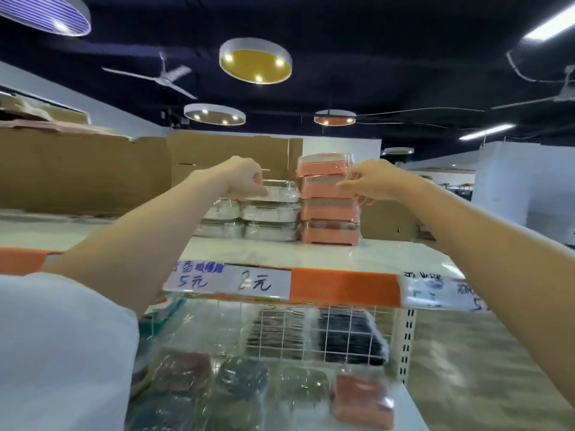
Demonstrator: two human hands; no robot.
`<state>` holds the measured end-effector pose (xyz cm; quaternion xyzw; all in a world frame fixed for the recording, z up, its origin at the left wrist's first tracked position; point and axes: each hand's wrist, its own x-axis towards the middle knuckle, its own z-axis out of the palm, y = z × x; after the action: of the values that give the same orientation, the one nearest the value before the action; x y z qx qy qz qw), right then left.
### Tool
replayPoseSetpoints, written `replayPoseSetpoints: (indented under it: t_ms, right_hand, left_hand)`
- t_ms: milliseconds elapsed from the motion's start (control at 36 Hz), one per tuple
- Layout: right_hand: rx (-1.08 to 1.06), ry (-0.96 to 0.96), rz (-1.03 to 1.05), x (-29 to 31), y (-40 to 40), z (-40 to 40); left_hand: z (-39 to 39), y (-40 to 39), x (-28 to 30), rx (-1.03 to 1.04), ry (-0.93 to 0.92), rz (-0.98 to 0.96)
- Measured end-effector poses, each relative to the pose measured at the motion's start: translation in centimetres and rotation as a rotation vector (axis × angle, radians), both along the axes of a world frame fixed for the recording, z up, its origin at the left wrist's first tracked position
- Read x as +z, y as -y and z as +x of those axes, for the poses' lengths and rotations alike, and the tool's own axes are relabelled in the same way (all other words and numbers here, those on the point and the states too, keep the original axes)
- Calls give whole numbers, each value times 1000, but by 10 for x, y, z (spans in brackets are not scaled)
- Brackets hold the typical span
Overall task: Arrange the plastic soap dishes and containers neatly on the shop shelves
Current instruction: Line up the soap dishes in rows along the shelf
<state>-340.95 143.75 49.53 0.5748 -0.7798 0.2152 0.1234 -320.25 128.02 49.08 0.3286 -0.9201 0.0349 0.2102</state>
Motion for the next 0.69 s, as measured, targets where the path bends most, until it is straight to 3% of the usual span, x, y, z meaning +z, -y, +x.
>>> replayPoseSetpoints:
  t_ms: [306, 500, 694]
  right_hand:
    - [-167, 272, -219, 30, 39, -58]
    - [-218, 392, -196, 37, 70, -62]
    - [-209, 633, -152, 35, 84, -62]
  left_hand:
    - [-43, 71, 28, 157, -52, 49]
    - [-57, 101, 16, 266, 7, 223]
    - [-70, 105, 8, 264, -24, 371]
